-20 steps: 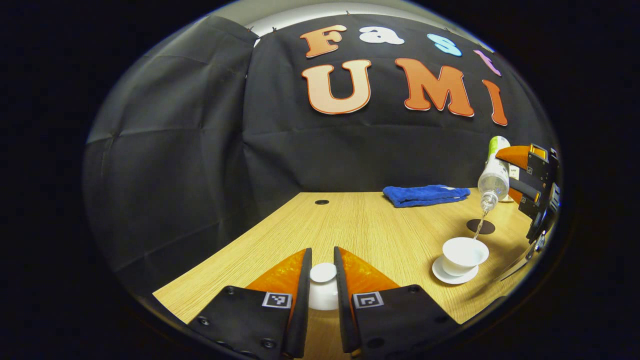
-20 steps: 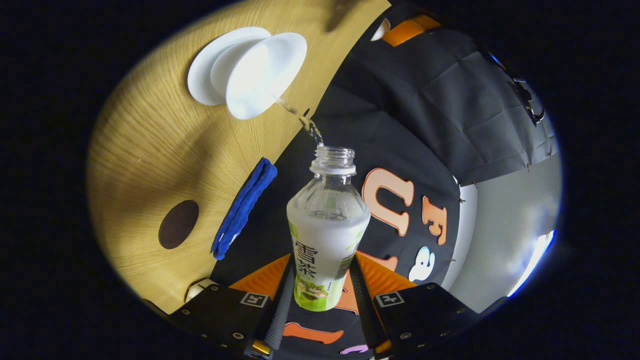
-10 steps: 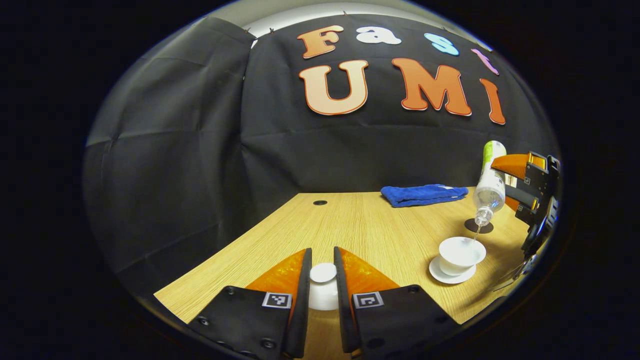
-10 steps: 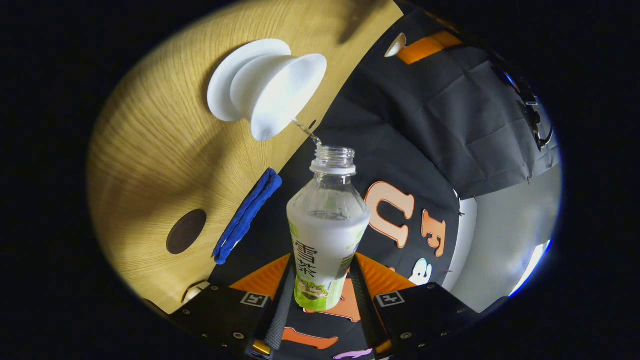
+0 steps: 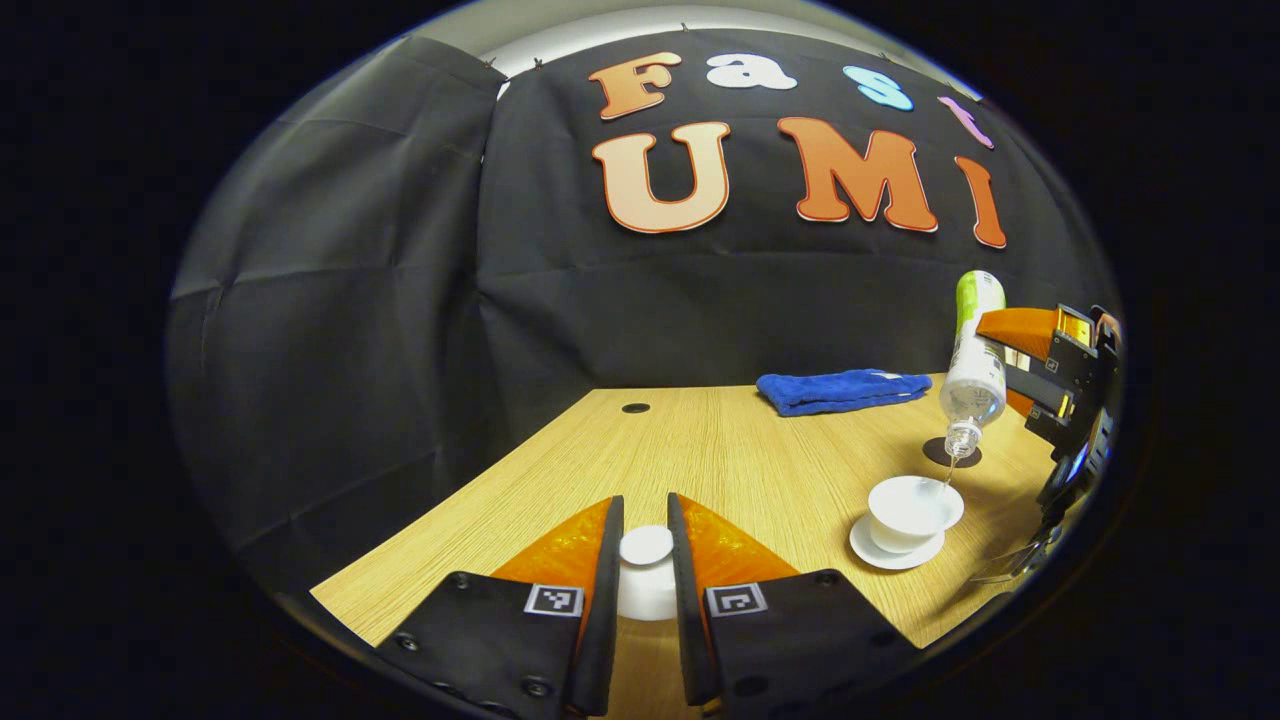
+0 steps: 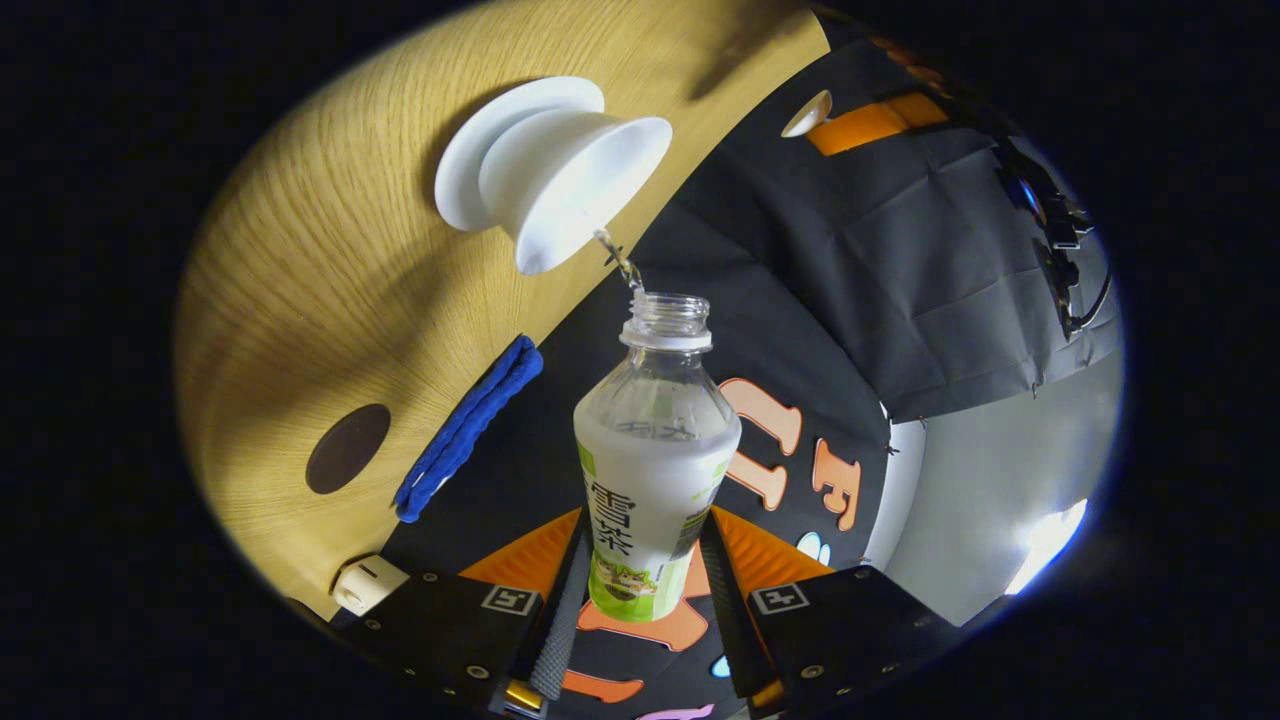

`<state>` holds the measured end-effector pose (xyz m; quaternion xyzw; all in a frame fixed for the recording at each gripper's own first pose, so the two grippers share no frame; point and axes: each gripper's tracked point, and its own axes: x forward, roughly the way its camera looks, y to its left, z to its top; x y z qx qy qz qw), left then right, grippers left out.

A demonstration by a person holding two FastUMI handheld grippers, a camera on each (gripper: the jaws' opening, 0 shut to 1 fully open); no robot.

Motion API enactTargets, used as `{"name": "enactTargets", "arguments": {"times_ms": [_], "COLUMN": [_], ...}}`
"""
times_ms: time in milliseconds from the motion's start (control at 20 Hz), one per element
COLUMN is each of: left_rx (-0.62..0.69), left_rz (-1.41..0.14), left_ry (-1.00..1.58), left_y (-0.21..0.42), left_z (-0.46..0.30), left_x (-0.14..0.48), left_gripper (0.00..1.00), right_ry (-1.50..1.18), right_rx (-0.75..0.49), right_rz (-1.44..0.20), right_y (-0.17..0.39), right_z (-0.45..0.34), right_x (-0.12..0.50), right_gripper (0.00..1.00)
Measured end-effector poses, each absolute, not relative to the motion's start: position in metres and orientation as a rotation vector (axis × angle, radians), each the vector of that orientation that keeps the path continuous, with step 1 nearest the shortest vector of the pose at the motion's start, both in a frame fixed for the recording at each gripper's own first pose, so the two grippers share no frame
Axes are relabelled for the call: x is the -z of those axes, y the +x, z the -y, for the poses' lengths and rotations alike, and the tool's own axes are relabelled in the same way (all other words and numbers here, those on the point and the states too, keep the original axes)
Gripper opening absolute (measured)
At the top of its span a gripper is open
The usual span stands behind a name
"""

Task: Open the teacup lid with one hand, grasp the water bottle and pour water into the teacup with the other hand; after pouring, place the water bottle on the coaster and then close the teacup lid.

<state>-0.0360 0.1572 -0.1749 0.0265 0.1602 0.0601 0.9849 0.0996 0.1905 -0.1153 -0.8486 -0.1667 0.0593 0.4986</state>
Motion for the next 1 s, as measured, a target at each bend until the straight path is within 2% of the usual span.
{"name": "enactTargets", "arguments": {"times_ms": [50, 150, 300, 500, 550, 600, 700, 850, 900, 1000], "left_rx": [-0.121, -0.121, -0.112, -0.1, -0.096, -0.094, -0.088, -0.072, -0.066, -0.05], "left_rz": [-0.317, -0.311, -0.31, -0.3, -0.295, -0.289, -0.284, -0.278, -0.276, -0.273], "left_ry": [0.053, 0.062, 0.058, 0.057, 0.056, 0.054, 0.053, 0.077, 0.083, 0.09], "left_y": [-0.037, -0.035, -0.036, -0.034, -0.034, -0.034, -0.033, -0.032, -0.032, -0.031], "left_z": [-0.156, -0.155, -0.149, -0.141, -0.139, -0.137, -0.131, -0.119, -0.116, -0.107], "left_x": [0.173, 0.171, 0.168, 0.164, 0.161, 0.158, 0.156, 0.153, 0.15, 0.149], "left_gripper": [0.27, 0.3, 0.3, 0.3, 0.34, 0.31, 0.31, 0.3, 0.34, 0.31], "right_ry": [-2.033, -1.974, -1.803, -1.549, -1.476, -1.426, -1.349, -1.116, -1.047, -0.936], "right_rx": [-0.152, -0.16, -0.273, -0.355, -0.369, -0.361, -0.304, -0.288, -0.292, -0.27], "right_rz": [0.386, 0.359, 0.218, 0.101, 0.069, 0.068, 0.05, -0.029, -0.055, -0.093], "right_y": [0.1, 0.097, 0.094, 0.085, 0.085, 0.086, 0.091, 0.097, 0.099, 0.106], "right_z": [-0.19, -0.19, -0.185, -0.191, -0.191, -0.192, -0.183, -0.167, -0.162, -0.146], "right_x": [0.117, 0.118, 0.152, 0.169, 0.173, 0.17, 0.159, 0.161, 0.16, 0.152], "right_gripper": [0.63, 0.63, 0.63, 0.63, 0.63, 0.63, 0.64, 0.63, 0.63, 0.64]}}
